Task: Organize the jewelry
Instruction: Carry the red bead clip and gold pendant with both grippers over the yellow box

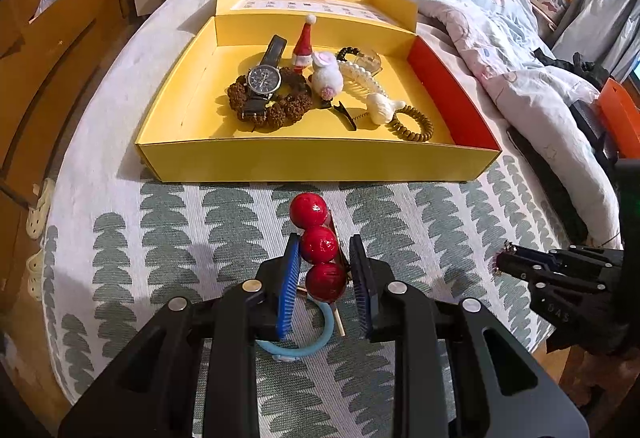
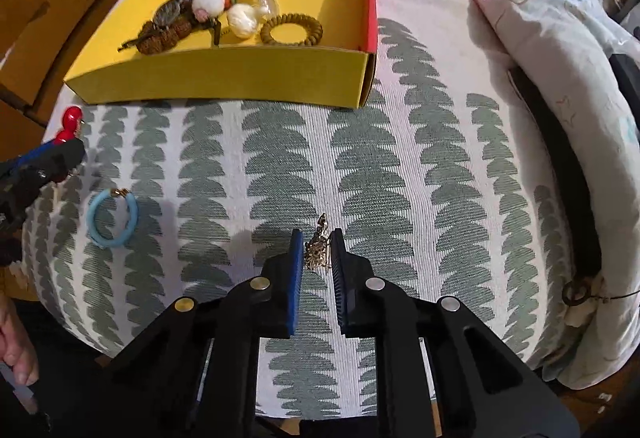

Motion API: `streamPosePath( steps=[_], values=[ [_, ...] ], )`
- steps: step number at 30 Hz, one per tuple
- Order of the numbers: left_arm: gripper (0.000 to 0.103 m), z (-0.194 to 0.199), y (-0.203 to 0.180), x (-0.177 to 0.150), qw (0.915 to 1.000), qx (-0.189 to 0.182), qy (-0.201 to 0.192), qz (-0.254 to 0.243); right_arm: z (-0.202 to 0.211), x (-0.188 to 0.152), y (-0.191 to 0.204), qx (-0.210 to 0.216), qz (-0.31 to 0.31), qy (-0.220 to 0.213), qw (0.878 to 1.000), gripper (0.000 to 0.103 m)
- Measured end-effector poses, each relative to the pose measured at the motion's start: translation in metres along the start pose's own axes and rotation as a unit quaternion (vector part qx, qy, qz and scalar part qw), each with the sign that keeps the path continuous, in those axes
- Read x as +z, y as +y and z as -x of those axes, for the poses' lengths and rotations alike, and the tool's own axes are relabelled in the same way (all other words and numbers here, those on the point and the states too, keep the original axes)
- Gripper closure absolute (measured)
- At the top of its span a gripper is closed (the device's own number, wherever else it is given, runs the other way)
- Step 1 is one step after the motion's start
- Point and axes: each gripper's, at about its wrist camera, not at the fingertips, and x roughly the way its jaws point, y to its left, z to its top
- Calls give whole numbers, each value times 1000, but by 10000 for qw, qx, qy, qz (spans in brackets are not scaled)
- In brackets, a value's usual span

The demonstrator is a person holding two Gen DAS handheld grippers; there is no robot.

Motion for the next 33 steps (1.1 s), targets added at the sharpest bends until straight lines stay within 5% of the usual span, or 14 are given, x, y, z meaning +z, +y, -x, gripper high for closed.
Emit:
streamPosePath(
  steps=[9, 19, 33],
  values=[
    [78, 11, 2, 8, 9999, -44, -147, 42, 40, 8, -1, 294, -81, -514, 9982, 88],
    [78, 29, 14, 47, 9989, -147, -406, 203, 84, 72, 26, 609, 51, -1037, 9927, 88],
    [78, -21, 43, 106, 9993, -42, -60, 364, 26, 158, 35, 571, 53, -615, 9965, 88]
  ],
)
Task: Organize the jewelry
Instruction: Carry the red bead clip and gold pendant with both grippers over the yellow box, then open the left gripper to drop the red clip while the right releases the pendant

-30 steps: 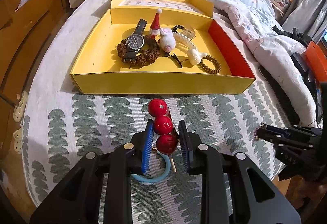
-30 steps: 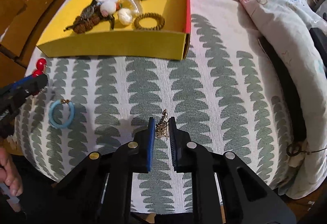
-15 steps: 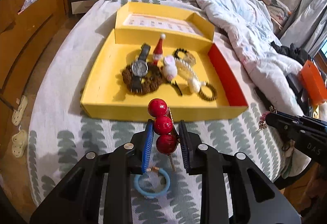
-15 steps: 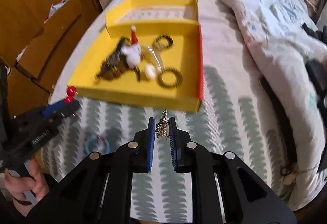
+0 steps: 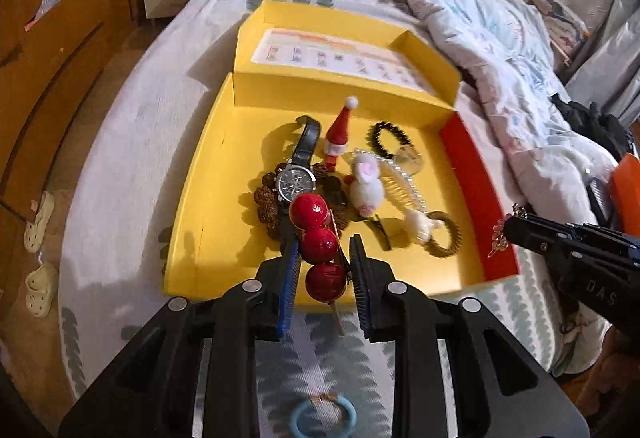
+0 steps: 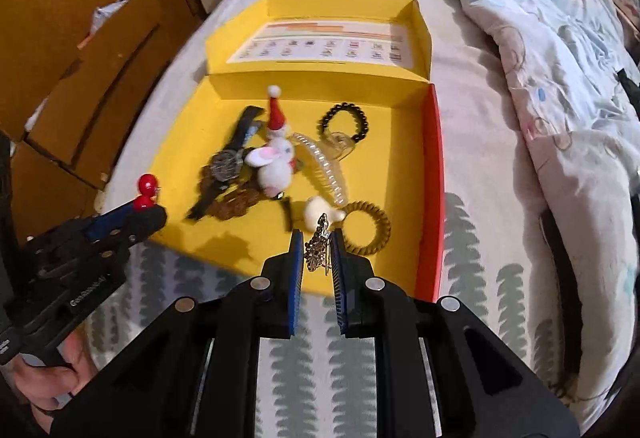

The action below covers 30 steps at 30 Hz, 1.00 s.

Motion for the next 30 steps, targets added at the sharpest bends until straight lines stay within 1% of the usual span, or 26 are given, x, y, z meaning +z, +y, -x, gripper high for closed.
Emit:
streamPosePath(
  steps=[3, 5, 7, 9, 11, 13, 16, 19, 21, 27, 30],
  values=[
    [78, -19, 2, 3, 9999, -21, 148, 19, -14, 8, -7, -129, -48, 51, 9999, 88],
    [78, -31, 3, 5, 9997, 8, 223, -4, -25, 11, -11, -40, -101, 118, 9999, 88],
    [78, -40, 5, 6, 9996, 59, 268, -50, -34, 13, -14, -139, -97, 114, 9998, 88],
    [78, -47, 9, 8, 9994, 102, 318, -10, -46, 17, -17, -97, -172, 238, 9995, 88],
    [78, -53, 13, 11, 9993, 101, 346, 29, -52, 20, -19, -220, -189, 252, 9993, 88],
    [78, -54, 16, 14, 9993, 140, 335, 60, -57, 22, -19, -109, -195, 274, 9994, 88],
    [78, -55, 20, 19, 9994, 178, 278, 76, -57, 26, -19, -243, -223, 227, 9992, 88],
    [77, -58, 23, 20, 9987, 449, 255, 19, -59, 29, -22, -287, -242, 165, 9992, 88],
    [77, -61, 27, 20, 9978, 601, 274, 36, -65, 31, -24, -369, -267, 211, 9987, 88],
    [77, -68, 36, 21, 9964, 776, 348, 20, -79, 34, -25, -568, -284, 249, 9977, 88],
    [77, -72, 39, 21, 9961, 778, 408, 35, -84, 35, -27, -649, -291, 257, 9971, 88]
  ],
)
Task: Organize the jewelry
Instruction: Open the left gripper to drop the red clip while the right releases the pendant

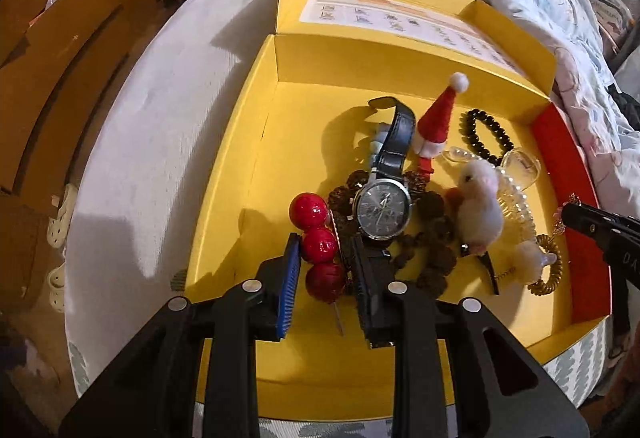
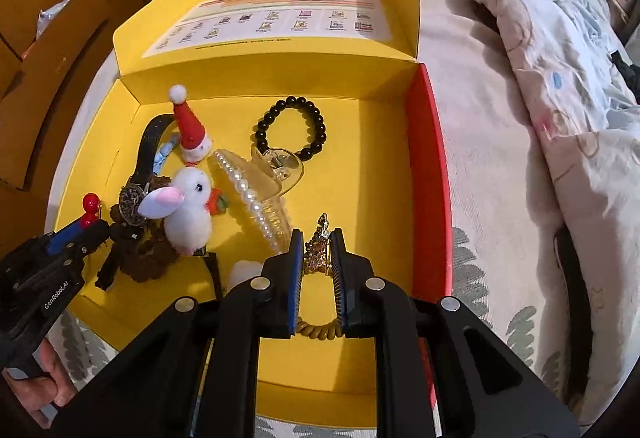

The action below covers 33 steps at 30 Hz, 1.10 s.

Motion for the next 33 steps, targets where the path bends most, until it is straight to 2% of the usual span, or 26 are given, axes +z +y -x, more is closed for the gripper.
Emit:
streamPosePath(
  steps=[13, 33],
  values=[
    [77, 0, -4, 2, 9999, -105, -58, -19, -11, 2, 3, -15, 7, 58, 10000, 88],
    [77, 5, -9, 4, 9998, -84, -144, -65, -1, 0, 9, 12, 39, -53, 10000, 85]
  ],
)
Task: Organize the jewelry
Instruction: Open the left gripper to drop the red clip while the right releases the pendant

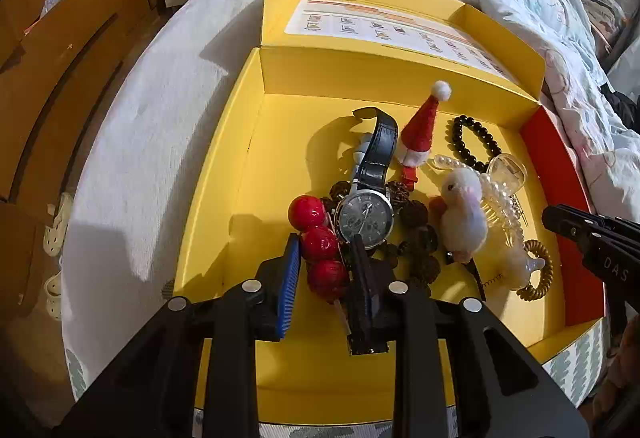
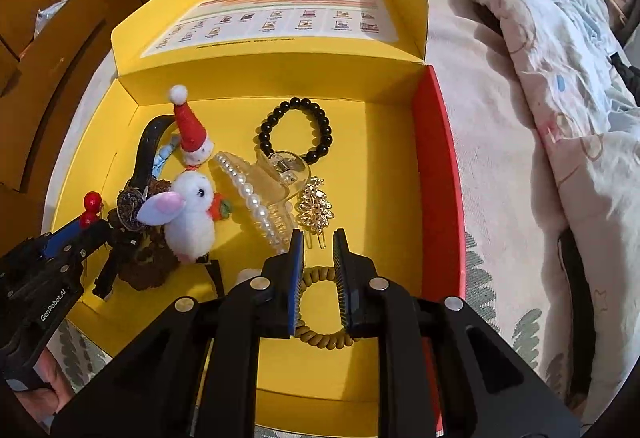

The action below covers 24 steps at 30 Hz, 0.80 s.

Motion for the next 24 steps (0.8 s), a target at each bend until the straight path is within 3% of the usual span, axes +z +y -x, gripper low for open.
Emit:
streamPosePath(
  steps=[5, 13, 24],
  values=[
    [75, 3, 0, 1, 10000, 4, -43, 18, 2, 1, 1, -7, 7, -15, 10000, 85],
    [58, 11, 0, 1, 9999, 11, -124, 46, 6, 0, 2, -43, 8, -39, 10000, 84],
    [56, 26, -5, -5, 9997, -18, -234, -38, 22, -6, 14, -106, 116, -113, 9998, 81]
  ],
)
